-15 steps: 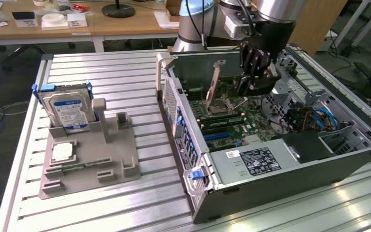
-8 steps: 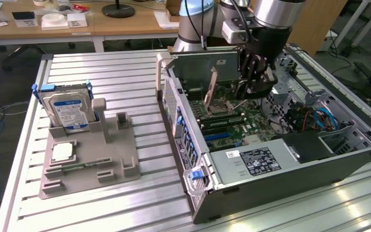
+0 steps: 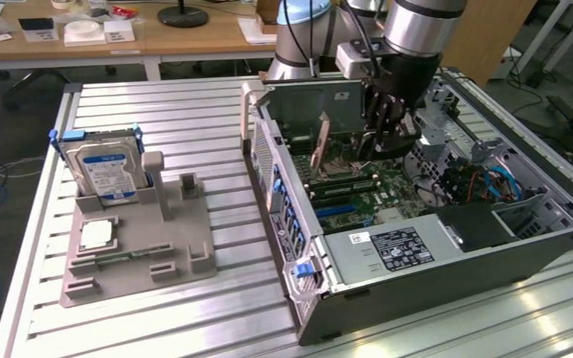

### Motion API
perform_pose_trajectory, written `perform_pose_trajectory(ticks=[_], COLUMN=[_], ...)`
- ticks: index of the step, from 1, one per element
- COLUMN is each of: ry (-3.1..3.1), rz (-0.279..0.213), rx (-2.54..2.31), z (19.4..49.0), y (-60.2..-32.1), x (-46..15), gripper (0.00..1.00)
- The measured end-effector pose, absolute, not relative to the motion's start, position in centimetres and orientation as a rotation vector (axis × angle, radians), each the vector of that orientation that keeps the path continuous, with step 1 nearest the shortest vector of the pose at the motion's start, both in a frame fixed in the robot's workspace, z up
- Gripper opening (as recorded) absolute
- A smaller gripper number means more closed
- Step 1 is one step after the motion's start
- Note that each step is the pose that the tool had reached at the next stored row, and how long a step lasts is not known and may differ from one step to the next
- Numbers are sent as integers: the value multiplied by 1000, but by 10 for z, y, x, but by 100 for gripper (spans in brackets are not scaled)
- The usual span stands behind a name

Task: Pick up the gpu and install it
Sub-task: 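Insert the gpu into the slot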

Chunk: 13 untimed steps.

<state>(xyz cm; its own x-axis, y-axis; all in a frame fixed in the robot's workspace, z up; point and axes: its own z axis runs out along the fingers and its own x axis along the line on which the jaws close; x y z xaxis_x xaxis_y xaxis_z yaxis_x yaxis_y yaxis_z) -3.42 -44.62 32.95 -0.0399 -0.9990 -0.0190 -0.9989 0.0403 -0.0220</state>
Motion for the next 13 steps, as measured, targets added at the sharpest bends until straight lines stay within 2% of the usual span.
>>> perform_pose_trajectory(ticks=[13], ry=[2245], rz=[-4], rx=[-2156], z=[306], y=[-451], x=[-43], gripper=[28])
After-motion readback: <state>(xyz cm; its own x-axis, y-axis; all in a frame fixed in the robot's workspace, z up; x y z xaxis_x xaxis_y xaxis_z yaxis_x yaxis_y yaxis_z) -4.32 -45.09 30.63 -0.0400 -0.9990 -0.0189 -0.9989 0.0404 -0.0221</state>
